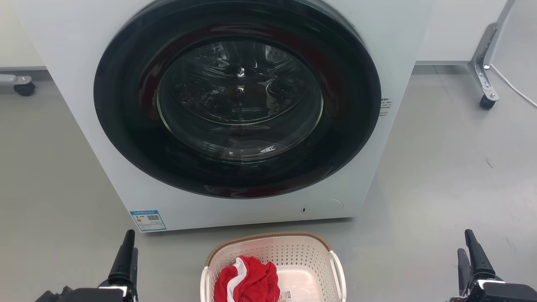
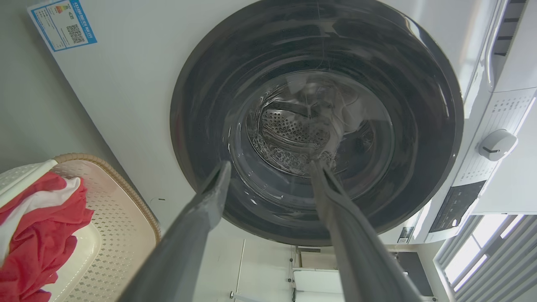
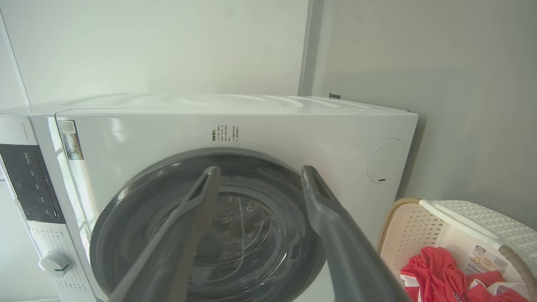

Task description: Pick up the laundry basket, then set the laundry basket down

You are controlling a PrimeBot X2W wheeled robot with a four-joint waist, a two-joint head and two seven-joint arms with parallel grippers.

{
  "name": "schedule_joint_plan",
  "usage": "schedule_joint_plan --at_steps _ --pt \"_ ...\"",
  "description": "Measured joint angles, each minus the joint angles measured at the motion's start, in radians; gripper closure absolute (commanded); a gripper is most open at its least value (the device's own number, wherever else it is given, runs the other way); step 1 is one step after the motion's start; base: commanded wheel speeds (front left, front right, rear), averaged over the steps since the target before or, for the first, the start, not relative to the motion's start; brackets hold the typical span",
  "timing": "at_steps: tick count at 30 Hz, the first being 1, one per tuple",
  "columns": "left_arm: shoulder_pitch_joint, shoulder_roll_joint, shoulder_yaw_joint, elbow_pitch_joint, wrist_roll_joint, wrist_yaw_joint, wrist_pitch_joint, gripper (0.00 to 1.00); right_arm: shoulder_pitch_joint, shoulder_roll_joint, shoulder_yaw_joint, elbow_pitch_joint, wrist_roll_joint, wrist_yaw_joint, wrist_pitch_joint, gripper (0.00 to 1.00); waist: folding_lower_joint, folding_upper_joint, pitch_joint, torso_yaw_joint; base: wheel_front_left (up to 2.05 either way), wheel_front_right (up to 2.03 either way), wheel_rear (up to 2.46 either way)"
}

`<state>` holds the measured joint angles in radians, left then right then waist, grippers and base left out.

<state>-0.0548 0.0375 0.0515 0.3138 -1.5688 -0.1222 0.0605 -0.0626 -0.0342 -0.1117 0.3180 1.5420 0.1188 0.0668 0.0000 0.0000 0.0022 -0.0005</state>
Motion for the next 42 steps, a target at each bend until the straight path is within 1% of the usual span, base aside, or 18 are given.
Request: schedule_joint_plan --at_steps 5,10,18,29,31,34,42 --pt "-0.010 0.007 -0.017 -0.011 0.042 0.000 -0.020 0.00 -0.006 -0.012 0.018 -0.009 -0.059 0.000 -0.025 0.00 0.0000 0.0000 0.000 0.000 0.00 0.00 0.00" --pt "-0.021 0.023 -0.039 -0.023 0.126 0.001 -0.037 0.00 -0.010 -0.028 0.040 -0.022 -0.140 -0.007 -0.043 0.00 0.0000 0.0001 -0.001 0.001 0.00 0.00 0.00" --pt "-0.030 0.040 -0.070 -0.049 0.274 0.035 -0.064 0.00 -0.015 -0.060 0.091 -0.044 -0.291 -0.036 -0.070 0.00 0.0000 0.0000 -0.002 0.002 0.00 0.00 0.00" --pt "-0.044 0.082 -0.142 -0.096 0.485 0.075 -0.100 0.00 -0.028 -0.100 0.163 -0.065 -0.487 -0.076 -0.106 0.00 0.0000 0.0000 -0.004 0.003 0.00 0.00 0.00" --pt "-0.045 0.090 -0.156 -0.107 0.529 0.080 -0.108 0.00 -0.029 -0.105 0.171 -0.071 -0.515 -0.078 -0.114 0.00 0.0000 0.0001 -0.004 0.003 0.00 0.00 0.00" --pt "-0.046 0.097 -0.172 -0.123 0.583 0.088 -0.120 0.00 -0.029 -0.111 0.184 -0.081 -0.559 -0.093 -0.123 0.00 0.0000 0.0000 -0.004 0.003 0.00 0.00 0.00" --pt "-0.052 0.116 -0.209 -0.164 0.712 0.110 -0.147 0.00 -0.030 -0.125 0.211 -0.111 -0.674 -0.111 -0.152 0.00 0.0000 0.0000 -0.004 0.003 0.00 0.00 0.00"
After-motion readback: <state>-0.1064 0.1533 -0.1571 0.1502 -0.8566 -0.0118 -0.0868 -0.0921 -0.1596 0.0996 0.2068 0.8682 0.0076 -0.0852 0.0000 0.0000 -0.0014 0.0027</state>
